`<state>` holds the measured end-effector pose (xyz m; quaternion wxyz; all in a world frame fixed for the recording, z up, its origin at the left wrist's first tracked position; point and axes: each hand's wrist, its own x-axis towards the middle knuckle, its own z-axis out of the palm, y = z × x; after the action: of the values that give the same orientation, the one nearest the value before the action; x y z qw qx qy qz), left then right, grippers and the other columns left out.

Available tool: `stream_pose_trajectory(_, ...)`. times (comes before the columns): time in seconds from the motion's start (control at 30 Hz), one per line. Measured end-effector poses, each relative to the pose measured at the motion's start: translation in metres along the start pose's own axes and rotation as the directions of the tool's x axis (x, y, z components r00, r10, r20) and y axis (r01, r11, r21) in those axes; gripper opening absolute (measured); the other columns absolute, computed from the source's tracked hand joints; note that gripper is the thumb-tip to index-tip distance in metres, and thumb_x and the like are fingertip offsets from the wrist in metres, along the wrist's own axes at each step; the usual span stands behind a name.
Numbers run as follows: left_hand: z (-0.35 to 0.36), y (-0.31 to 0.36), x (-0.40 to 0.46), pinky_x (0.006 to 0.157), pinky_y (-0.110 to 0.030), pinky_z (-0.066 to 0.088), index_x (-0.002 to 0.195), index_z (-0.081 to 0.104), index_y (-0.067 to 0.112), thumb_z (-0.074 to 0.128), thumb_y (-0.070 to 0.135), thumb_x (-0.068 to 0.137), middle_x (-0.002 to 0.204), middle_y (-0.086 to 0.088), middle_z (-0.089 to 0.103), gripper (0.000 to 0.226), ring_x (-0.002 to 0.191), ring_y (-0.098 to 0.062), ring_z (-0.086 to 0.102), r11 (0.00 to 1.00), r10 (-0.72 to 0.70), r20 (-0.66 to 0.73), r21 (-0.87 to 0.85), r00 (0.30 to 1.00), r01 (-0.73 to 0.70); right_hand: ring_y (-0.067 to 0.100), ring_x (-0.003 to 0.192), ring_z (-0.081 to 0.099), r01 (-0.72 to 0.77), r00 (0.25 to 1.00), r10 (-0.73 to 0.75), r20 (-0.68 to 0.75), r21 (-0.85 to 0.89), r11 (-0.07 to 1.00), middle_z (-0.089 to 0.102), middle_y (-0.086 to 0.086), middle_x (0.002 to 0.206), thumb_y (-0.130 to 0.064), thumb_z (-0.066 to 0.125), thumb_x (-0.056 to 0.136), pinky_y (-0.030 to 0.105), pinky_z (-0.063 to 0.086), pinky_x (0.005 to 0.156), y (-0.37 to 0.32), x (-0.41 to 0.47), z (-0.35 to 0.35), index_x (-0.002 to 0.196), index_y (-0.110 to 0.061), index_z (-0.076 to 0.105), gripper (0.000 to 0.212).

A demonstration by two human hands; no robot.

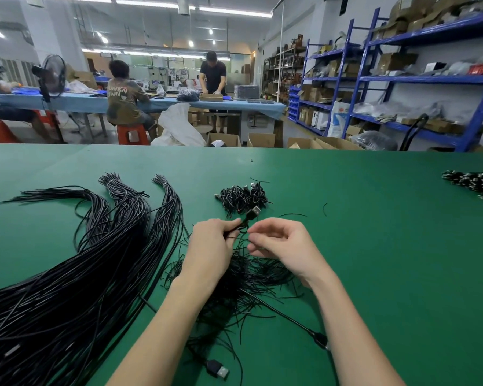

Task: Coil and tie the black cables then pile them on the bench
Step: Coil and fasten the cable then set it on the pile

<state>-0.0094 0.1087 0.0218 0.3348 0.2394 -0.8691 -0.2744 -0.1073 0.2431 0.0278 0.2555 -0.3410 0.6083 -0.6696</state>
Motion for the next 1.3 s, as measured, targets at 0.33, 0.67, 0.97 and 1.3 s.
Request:
stream_pose_trajectory(0.33, -0.007, 0.007, 0.000, 0.065, 0.002, 0.042, 0.106, 0.080, 0.020, 0.079, 0.026, 0.086, 0.089, 0.001, 0.078, 0.020, 0.077, -0.001, 0.070, 0.977, -0.135, 0.048, -0.162, 0.990, 0.141, 0.018, 0.072, 0.076, -0.055, 0.998, 0.050, -0.029, -0.184, 0.981, 0.079, 0.008, 0.079, 0.002, 0.080, 0.084, 0.022, 0.059, 0.067, -0.004, 0.000, 0.001, 0.084, -0.014, 0.080, 0.016)
stream_pose_trajectory(0.67, -0.004, 0.016, -0.005, 0.062, 0.001, 0.042, 0.094, 0.082, 0.026, 0.080, 0.026, 0.083, 0.080, 0.034, 0.060, 0.011, 0.061, 0.022, 0.057, 0.984, -0.017, -0.076, -0.181, 0.997, 0.003, 0.007, 0.059, 0.067, -0.210, 0.957, 0.237, -0.168, 0.162, 0.964, 0.077, 0.005, 0.078, -0.014, 0.085, 0.082, 0.018, 0.057, 0.056, -0.011, 0.003, 0.014, 0.092, -0.006, 0.078, 0.015)
stream_pose_trajectory(0.97, -0.005, 0.020, -0.005, 0.075, 0.003, 0.041, 0.099, 0.081, 0.026, 0.082, 0.022, 0.082, 0.094, 0.017, 0.073, 0.018, 0.083, 0.022, 0.062, 0.963, 0.021, -0.106, -0.264, 0.994, -0.048, 0.006, 0.055, 0.066, -0.362, 0.903, 0.423, -0.080, 0.390, 0.847, 0.073, 0.003, 0.072, -0.019, 0.087, 0.078, 0.016, 0.055, 0.051, -0.012, 0.004, 0.007, 0.086, -0.004, 0.075, 0.020)
stream_pose_trajectory(1.3, -0.008, 0.022, -0.005, 0.066, 0.002, 0.040, 0.100, 0.081, 0.022, 0.083, 0.018, 0.082, 0.094, 0.009, 0.077, 0.018, 0.070, 0.021, 0.061, 0.951, 0.115, -0.123, -0.273, 0.986, -0.145, 0.006, 0.052, 0.063, -0.357, 0.913, 0.407, 0.013, 0.506, 0.785, 0.067, 0.001, 0.065, -0.016, 0.087, 0.061, 0.016, 0.055, 0.049, -0.016, 0.004, 0.008, 0.064, -0.009, 0.080, 0.011)
